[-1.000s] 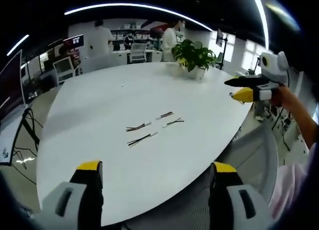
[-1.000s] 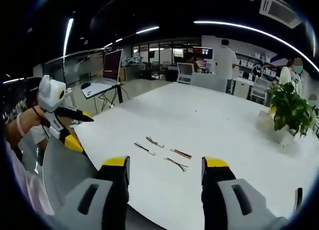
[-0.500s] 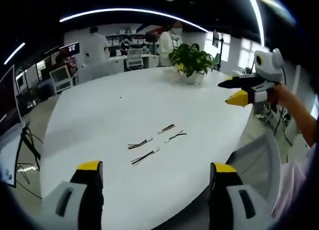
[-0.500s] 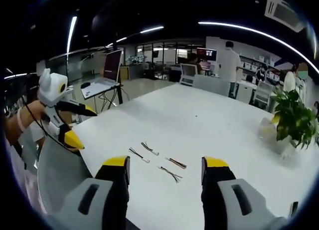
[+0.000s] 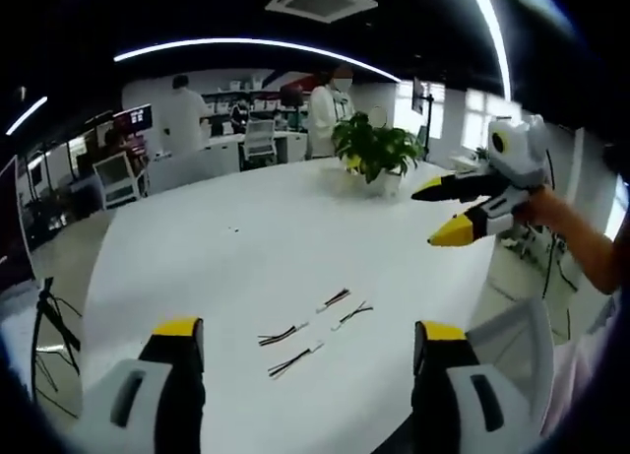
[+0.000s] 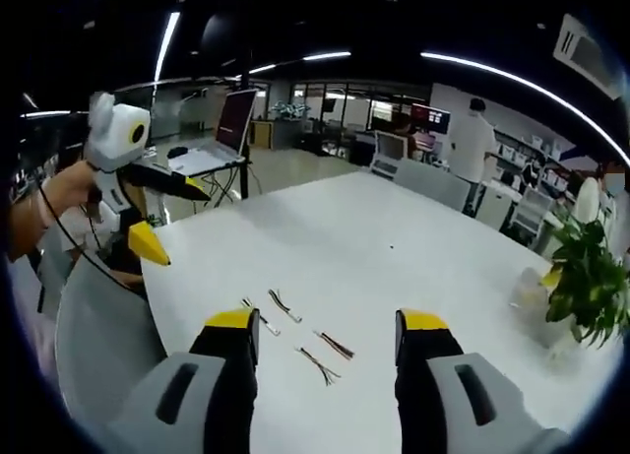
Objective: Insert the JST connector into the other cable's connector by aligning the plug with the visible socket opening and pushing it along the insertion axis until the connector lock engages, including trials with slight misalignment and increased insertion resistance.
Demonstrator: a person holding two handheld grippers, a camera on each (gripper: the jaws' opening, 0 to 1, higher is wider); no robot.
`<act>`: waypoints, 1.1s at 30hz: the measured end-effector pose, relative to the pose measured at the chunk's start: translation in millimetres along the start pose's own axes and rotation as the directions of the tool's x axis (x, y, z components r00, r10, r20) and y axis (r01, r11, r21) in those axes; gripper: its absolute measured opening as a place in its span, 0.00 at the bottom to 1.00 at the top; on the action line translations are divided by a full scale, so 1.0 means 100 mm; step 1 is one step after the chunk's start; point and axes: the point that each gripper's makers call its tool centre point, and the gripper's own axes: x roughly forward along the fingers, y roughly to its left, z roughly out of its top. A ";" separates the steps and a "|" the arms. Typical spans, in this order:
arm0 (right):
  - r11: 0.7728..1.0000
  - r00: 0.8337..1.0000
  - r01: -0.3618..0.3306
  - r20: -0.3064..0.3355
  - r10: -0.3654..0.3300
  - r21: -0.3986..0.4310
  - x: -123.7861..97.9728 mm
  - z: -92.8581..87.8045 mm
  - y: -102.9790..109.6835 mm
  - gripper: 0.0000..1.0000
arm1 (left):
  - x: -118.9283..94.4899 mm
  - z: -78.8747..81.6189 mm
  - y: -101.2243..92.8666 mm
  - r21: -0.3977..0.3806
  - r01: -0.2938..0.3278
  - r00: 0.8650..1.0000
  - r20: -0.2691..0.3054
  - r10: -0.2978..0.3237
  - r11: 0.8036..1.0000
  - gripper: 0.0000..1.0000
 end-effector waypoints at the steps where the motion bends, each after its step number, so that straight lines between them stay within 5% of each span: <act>1: 1.000 1.000 -0.003 0.000 0.003 -0.005 0.01 0.01 -0.01 0.53 | 0.00 0.03 0.01 0.010 -0.001 1.000 0.002 0.001 1.000 0.85; 7: 0.999 1.000 -0.026 0.011 0.027 -0.034 0.12 0.07 -0.08 0.51 | 0.14 0.07 0.18 0.116 -0.029 0.999 -0.028 0.032 0.993 0.84; 11: 0.998 0.999 -0.037 -0.001 0.037 -0.046 0.20 0.07 -0.15 0.50 | 0.27 0.09 0.34 0.227 -0.072 0.996 -0.027 0.080 0.971 0.81; 17: 0.996 0.998 -0.068 -0.015 0.068 -0.058 0.34 0.07 -0.23 0.50 | 0.44 0.13 0.36 0.224 -0.021 0.999 -0.022 0.027 0.974 0.82; 33: 0.992 0.997 -0.077 -0.027 0.074 -0.096 0.64 0.02 -0.30 0.46 | 0.96 -0.01 0.29 0.332 0.089 0.993 -0.105 -0.057 0.939 0.82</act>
